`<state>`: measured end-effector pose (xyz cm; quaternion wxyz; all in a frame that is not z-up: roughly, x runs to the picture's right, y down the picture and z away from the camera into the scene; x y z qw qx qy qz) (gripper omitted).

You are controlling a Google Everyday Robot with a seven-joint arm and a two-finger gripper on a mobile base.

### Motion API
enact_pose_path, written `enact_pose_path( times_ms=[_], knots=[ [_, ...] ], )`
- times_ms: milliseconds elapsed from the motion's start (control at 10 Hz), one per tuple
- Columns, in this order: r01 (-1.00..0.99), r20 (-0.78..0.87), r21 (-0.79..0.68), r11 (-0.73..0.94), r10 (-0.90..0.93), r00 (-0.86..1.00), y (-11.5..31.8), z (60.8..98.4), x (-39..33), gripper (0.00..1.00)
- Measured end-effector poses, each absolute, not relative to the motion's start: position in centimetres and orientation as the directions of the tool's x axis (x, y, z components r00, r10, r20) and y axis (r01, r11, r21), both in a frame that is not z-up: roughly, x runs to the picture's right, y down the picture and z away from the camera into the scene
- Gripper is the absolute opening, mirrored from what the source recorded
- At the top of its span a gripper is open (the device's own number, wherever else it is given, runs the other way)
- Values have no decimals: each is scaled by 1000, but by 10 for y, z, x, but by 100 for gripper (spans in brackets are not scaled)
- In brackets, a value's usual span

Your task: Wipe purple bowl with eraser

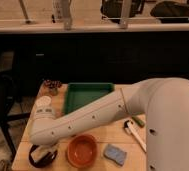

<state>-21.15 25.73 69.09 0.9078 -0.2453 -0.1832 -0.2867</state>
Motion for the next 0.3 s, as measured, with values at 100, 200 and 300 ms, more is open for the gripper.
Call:
enact_pose_path(
  times_ms=[100,200,300],
  knots=[
    [609,472,-347,713,-428,771,256,694,-210,0],
    [608,471,-353,711,-427,772,255,697,-209,0],
    [609,469,-355,709,-428,772,252,700,-209,0]
  ],
)
